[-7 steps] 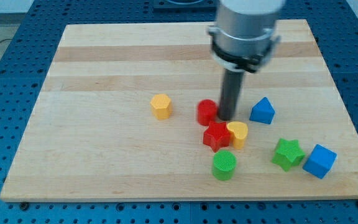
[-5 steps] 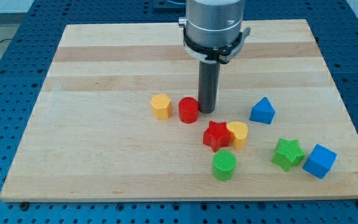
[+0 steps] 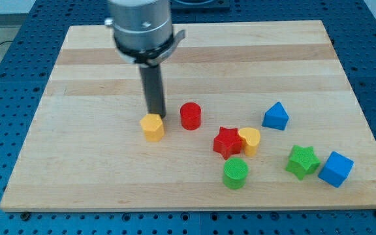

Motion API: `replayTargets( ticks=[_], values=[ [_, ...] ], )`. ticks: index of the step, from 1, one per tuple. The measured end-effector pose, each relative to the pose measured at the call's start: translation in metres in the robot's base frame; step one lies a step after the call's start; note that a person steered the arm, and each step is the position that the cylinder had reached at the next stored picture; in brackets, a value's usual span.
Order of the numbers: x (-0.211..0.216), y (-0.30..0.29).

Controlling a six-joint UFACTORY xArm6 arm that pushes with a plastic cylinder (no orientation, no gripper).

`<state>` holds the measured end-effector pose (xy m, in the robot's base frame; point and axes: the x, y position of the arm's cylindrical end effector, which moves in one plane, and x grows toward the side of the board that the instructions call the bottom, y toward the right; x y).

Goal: Push the red circle with the red star to the center of the board

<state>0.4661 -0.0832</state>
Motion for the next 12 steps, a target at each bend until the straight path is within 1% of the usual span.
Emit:
replayTargets(
  ticks=[1,2,3,4,5,6,7,9,10,11,12],
  values=[
    [0.006,-0.019],
    [-0.015,-0.022],
    [-0.038,-0.005],
    [-0.067,0.051],
    [-0.055,0.114],
    [-0.033,0.16],
    [-0.014,0.167],
    [0.044,0.207],
    [0.066,0.206],
    [0.069,0.165],
    [0.068,0.104]
  ],
)
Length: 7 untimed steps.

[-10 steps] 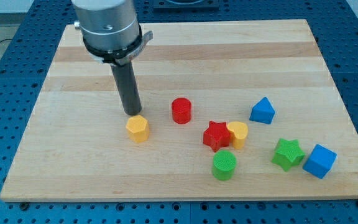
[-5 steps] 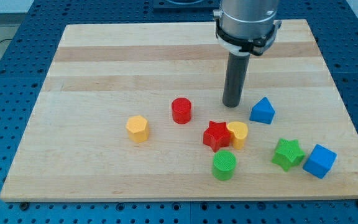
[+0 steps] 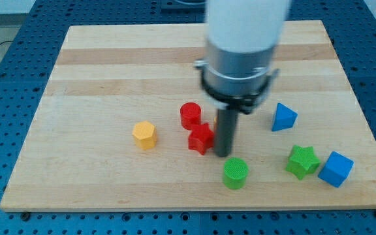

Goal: Push the red circle with the red star to the center of the board

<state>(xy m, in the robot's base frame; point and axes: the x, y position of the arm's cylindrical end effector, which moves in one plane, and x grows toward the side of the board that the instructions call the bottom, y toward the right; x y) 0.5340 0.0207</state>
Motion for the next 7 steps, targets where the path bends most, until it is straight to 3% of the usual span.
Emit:
replayTargets(
  ticks=[2,5,6,7],
  values=[
    [0.01,-0.034],
    [-0.093,-0.06],
    [-0.099,-0.058],
    [-0.099,-0.018]
  ],
)
